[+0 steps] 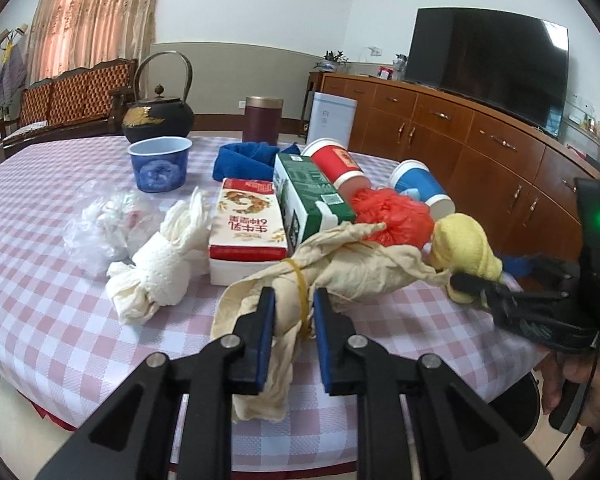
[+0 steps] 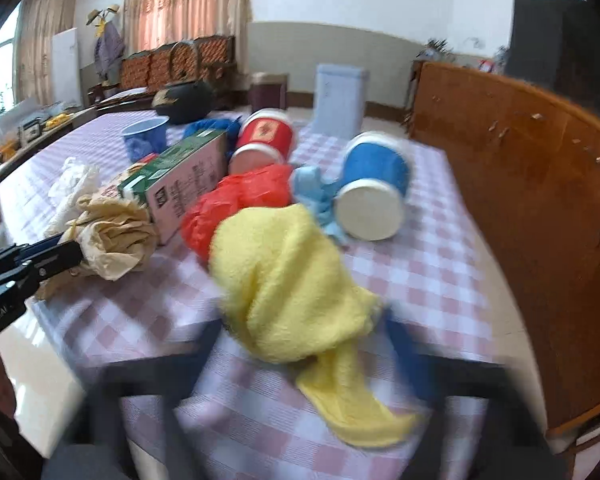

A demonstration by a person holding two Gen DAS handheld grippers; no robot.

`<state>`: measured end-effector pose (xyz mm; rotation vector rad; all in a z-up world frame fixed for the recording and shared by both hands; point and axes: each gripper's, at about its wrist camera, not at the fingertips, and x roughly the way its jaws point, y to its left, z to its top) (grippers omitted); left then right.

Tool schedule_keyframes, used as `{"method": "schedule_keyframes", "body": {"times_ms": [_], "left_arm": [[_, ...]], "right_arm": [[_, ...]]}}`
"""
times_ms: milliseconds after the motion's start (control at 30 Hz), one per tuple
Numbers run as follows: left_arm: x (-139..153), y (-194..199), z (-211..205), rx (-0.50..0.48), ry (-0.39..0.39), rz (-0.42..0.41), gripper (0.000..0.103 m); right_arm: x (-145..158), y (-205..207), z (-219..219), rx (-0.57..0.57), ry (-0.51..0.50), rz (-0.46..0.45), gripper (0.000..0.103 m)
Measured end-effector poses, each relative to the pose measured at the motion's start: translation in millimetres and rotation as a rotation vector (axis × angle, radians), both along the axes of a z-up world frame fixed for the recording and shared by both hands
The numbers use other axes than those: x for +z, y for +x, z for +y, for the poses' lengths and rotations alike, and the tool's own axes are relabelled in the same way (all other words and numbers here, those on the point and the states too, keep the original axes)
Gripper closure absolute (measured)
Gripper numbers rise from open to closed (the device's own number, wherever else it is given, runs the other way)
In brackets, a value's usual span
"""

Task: Collect trash
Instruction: 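Grasp the beige cloth bundle with the left tool while the right tool grasps the yellow towel, then carry the beige bundle and yellow towel to the black bucket with both tools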

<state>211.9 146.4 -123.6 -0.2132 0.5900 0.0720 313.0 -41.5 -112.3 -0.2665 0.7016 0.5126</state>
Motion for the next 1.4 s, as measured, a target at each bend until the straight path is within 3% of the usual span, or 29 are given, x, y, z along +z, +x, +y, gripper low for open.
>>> {"method": "schedule_keyframes", "body": {"times_ms": [300, 633, 1100, 1400], "left_arm": [[15, -15, -19, -0.023, 0.017, -0.034, 0.083], [43, -39, -59, -0.102, 0.027, -0.068, 0.083], [64, -63, -130, -0.235, 0.048, -0.1, 0.083], [63, -64, -196, -0.371, 0.063, -0.089, 0.083]], "right_arm": [[25, -48, -23, -0.071, 0.058, -0.06, 0.075], [53, -100, -79, -0.211, 0.096, -0.099, 0.075], [68, -149, -174, -0.42, 0.113, -0.143, 0.075], [62, -178, -242, -0.519, 0.113, -0.134, 0.075]]}}
